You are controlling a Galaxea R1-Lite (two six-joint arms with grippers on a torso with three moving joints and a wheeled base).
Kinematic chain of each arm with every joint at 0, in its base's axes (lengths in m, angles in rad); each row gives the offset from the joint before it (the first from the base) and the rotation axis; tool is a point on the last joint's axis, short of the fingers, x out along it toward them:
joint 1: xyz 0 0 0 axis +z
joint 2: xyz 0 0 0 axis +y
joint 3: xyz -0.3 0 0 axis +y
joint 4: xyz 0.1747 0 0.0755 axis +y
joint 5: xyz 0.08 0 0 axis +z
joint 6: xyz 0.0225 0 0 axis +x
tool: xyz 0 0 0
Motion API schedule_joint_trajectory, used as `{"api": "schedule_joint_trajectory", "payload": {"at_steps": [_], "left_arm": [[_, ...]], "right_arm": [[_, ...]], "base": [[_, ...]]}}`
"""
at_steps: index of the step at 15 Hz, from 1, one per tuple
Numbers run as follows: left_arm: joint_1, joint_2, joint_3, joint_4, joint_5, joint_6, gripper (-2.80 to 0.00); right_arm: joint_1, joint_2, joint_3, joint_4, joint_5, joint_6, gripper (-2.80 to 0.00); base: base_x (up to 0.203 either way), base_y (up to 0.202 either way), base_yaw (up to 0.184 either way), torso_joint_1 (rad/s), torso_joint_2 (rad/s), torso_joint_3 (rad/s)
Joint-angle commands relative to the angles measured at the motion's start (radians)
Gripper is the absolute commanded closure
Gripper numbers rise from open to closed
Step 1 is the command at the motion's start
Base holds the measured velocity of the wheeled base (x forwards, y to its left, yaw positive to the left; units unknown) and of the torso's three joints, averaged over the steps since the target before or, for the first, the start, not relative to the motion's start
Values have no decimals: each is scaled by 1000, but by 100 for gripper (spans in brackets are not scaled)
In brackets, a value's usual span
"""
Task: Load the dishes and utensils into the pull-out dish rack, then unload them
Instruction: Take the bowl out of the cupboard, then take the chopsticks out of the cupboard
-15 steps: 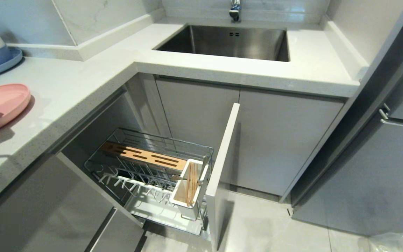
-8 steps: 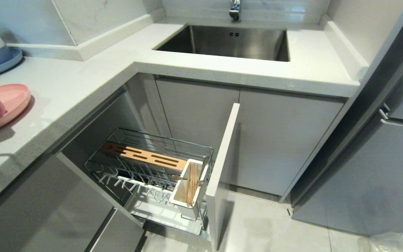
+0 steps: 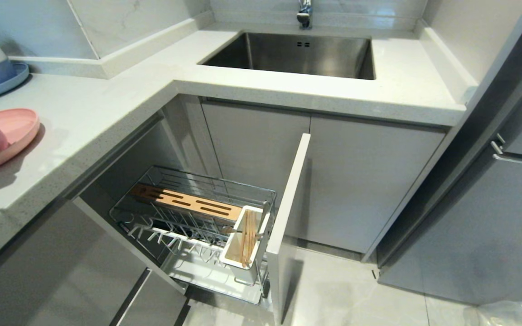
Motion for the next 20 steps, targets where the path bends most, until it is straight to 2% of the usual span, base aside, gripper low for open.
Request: {"api": "schedule_joint_trajectory", "payload": {"at_steps": [1, 2, 3, 5, 7, 9, 13, 15, 19, 20], "left_arm": [[-13, -64, 1, -14, -2, -9, -280], [-38, -98, 2, -43, -2, -21, -280], [-75, -135, 10, -73, -3, -32, 0], [-147, -197, 44, -129, -3, -51, 0], [-222, -242, 94, -159, -6, -114, 0], [-303, -253, 114, -181, -15, -124, 0], [-584, -237, 281, -184, -19, -131, 0], [-711, -172, 374, -184, -17, -130, 0], [-767, -17, 453, -189, -10, -124, 0], [-775, 11, 479, -190, -5, -104, 0]], "right_arm": [[0, 0, 2, 0, 0, 1, 0], [0, 0, 2, 0, 0, 1, 0], [0, 0, 2, 0, 0, 1, 0], [0, 0, 2, 0, 0, 1, 0], [0, 0, 2, 0, 0, 1, 0], [0, 0, 2, 0, 0, 1, 0], [0, 0, 2, 0, 0, 1, 0], [0, 0, 2, 0, 0, 1, 0], [0, 0, 2, 0, 0, 1, 0], [0, 0, 2, 0, 0, 1, 0]], "base": [[0, 0, 0, 0, 0, 0], [0, 0, 0, 0, 0, 0], [0, 0, 0, 0, 0, 0], [0, 0, 0, 0, 0, 0], [0, 0, 0, 0, 0, 0], [0, 0, 0, 0, 0, 0], [0, 0, 0, 0, 0, 0], [0, 0, 0, 0, 0, 0], [0, 0, 0, 0, 0, 0], [0, 0, 0, 0, 0, 0]]}}
